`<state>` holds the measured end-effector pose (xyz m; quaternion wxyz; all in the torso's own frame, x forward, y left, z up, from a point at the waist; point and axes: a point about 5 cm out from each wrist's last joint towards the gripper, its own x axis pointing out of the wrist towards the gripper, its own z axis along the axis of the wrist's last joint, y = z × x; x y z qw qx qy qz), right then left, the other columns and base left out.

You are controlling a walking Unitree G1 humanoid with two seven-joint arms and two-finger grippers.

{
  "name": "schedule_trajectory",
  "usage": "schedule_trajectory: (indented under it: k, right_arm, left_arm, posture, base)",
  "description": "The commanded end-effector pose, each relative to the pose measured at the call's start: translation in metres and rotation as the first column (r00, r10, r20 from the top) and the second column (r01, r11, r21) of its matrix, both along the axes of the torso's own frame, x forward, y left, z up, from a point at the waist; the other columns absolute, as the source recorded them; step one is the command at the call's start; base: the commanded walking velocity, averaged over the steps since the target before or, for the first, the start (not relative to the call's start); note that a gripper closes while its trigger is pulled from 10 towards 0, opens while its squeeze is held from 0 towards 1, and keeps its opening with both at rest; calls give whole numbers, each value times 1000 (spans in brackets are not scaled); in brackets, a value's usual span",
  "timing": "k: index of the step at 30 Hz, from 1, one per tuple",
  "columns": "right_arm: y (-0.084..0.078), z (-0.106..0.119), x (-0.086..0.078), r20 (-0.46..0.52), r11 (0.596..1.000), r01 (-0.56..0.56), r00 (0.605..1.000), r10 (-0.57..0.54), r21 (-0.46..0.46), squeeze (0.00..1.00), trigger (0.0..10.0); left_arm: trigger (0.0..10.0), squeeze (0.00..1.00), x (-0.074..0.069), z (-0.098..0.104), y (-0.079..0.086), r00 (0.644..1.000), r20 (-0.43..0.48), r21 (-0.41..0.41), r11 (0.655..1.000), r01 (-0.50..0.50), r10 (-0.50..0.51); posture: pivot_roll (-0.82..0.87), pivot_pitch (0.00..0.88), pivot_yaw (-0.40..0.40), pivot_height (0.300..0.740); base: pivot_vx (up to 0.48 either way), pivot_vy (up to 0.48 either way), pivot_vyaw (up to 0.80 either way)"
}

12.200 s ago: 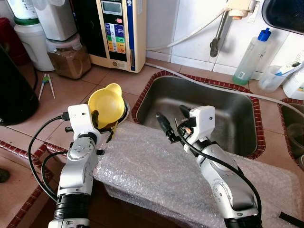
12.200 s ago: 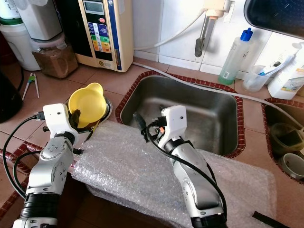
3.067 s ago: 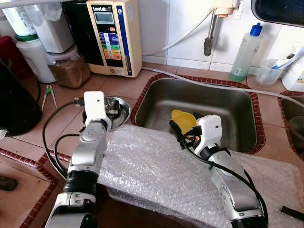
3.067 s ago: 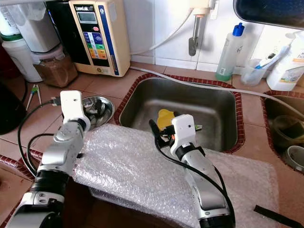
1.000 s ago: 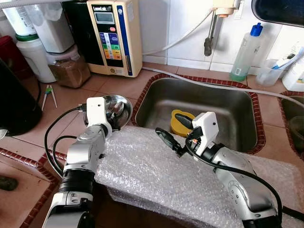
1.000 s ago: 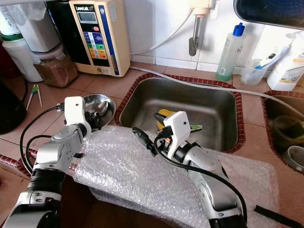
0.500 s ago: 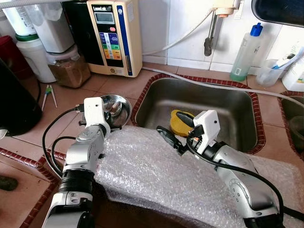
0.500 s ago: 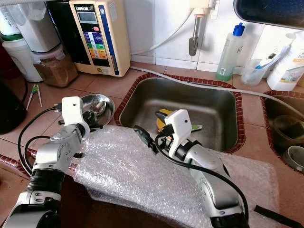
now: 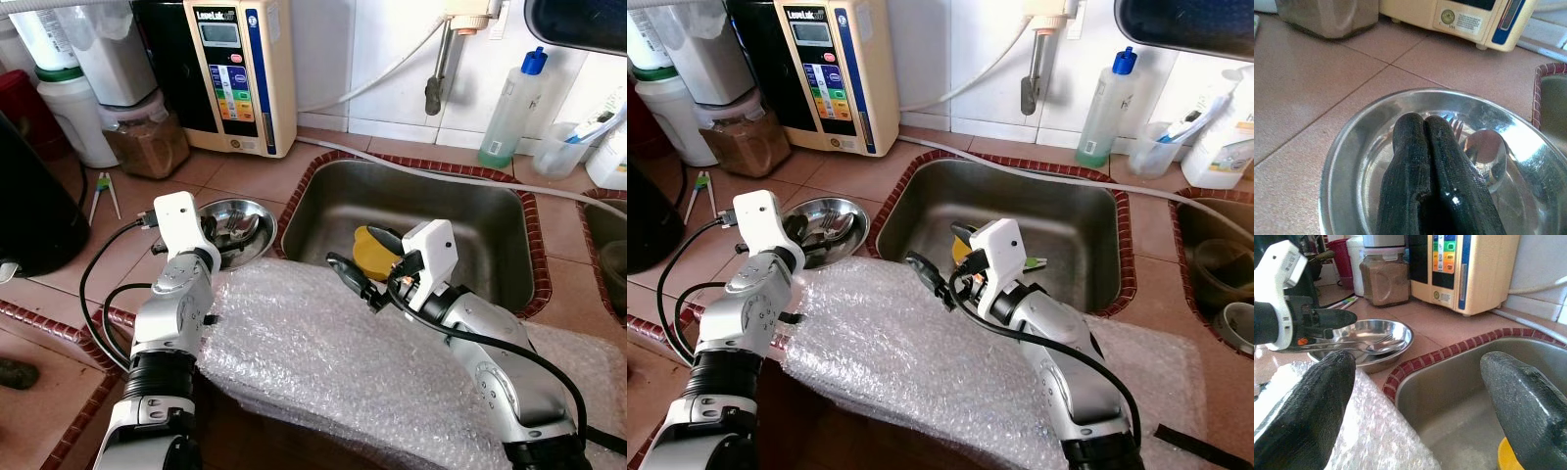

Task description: Kitchen organization

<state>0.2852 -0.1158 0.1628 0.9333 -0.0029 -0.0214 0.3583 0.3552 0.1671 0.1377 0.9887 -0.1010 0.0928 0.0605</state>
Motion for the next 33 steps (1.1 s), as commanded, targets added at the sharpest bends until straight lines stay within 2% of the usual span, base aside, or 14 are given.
schedule_trajectory:
  k: [1,2,3,4,5,6,8,14,15,16,18,27,33]
  right_arm:
    - [-1,1,2,7,1000,5,1000,-5,-6,0,10000]
    - [-2,0,3,10,1000,16,1000,-16,-9,0,10000]
    - [-2,0,3,9,1000,19,1000,-18,-10,0,10000]
    - [-2,0,3,9,1000,19,1000,-18,-10,0,10000]
    - [-2,0,2,9,1000,21,1000,-21,-13,0,10000]
    - [-2,-1,2,9,1000,23,1000,-23,-15,0,10000]
    - [-2,-1,2,11,999,27,1000,-27,-20,0,10000]
    - [-3,-2,2,14,999,35,999,-34,-27,0,10000]
    - [-3,-2,2,13,999,36,999,-35,-27,0,10000]
    - [-2,-3,1,12,999,36,999,-35,-27,0,10000]
    - [-1,-3,0,14,999,32,999,-32,-33,0,10000]
    - [4,-5,-2,21,999,16,1000,-15,-50,0,10000]
    - [2,-3,0,30,998,23,999,-22,-57,0,10000]
  left_arm:
    - [0,0,2,5,1,1000,22,35,999,2,-3]
    - [3137,0,4,10,0,998,44,98,995,35,-40]
    - [9569,0,6,12,0,998,44,104,993,48,-53]
    - [9569,0,6,12,0,998,44,104,993,48,-53]
    - [10000,118,8,15,2,996,43,112,991,66,-72]
    - [10000,1000,10,16,5,996,41,132,989,70,-76]
    - [10000,1000,13,15,12,997,12,168,983,78,-82]
    - [10000,1000,15,8,21,992,-71,172,979,111,-101]
    - [10000,1000,15,5,23,989,-100,158,980,121,-106]
    - [10000,1000,15,0,24,982,-147,109,985,133,-116]
    - [10000,1000,15,-3,24,976,-179,71,988,137,-123]
    - [10000,1000,18,-3,20,959,-200,106,968,227,-203]
    - [10000,1000,19,-4,20,957,-213,98,970,223,-199]
  posture:
    - [-192,2,70,740]
    - [-195,2,70,740]
    - [-195,2,70,740]
    - [-195,2,70,740]
    - [-195,2,70,740]
    - [-196,3,72,740]
    - [-198,2,72,740]
    - [-201,5,76,740]
    - [-200,9,81,740]
    - [-200,11,83,740]
    - [-196,18,88,740]
    - [-199,10,90,740]
    - [-202,5,89,740]
  base:
    - [0,0,0]
    - [0,0,0]
    - [0,0,0]
    - [0,0,0]
    - [0,0,0]
    - [0,0,0]
    - [0,0,0]
    - [0,0,0]
    - [0,0,0]
    - [0,0,0]
    - [0,0,0]
    - [0,0,0]
    - [0,0,0]
